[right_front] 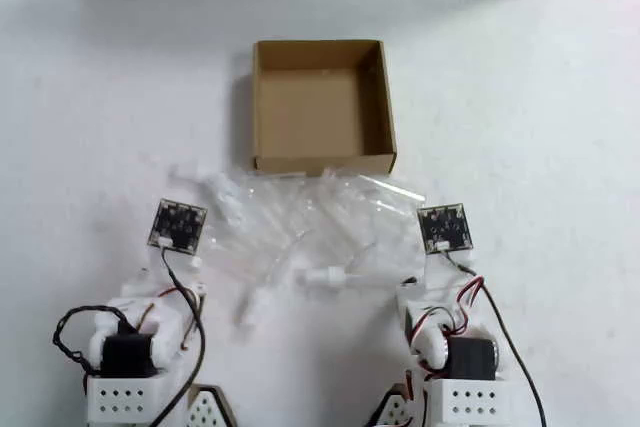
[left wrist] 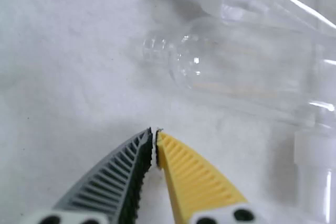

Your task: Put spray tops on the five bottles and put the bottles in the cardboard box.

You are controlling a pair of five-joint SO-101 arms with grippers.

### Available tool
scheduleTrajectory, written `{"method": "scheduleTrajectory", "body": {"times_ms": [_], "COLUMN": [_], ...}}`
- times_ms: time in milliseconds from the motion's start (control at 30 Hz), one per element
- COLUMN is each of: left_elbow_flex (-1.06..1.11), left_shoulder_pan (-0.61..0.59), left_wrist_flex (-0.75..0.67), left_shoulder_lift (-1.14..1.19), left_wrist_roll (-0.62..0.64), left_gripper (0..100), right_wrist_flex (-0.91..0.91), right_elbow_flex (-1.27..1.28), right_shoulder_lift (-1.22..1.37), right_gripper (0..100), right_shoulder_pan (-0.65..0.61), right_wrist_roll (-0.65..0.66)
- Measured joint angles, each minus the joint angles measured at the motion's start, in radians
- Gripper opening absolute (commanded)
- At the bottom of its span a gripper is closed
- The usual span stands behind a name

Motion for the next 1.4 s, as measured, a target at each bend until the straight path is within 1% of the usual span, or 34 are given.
{"method": "scheduleTrajectory", "body": {"times_ms": [333,567,1400], "left_elbow_flex": [0.0,0.0,0.0], "left_shoulder_pan": [0.0,0.0,0.0], "left_wrist_flex": [0.0,0.0,0.0], "left_shoulder_lift": [0.0,0.0,0.0], "left_wrist_roll": [0.0,0.0,0.0], "left_gripper": [2,2,2], "right_wrist_flex": [0.0,0.0,0.0], "right_elbow_flex": [0.0,0.0,0.0], "right_shoulder_lift": [0.0,0.0,0.0], "right_gripper": [5.6,5.6,5.7], "right_shoulder_pan": [-0.002,-0.086,-0.091], "right_wrist_roll": [0.0,0.0,0.0]}}
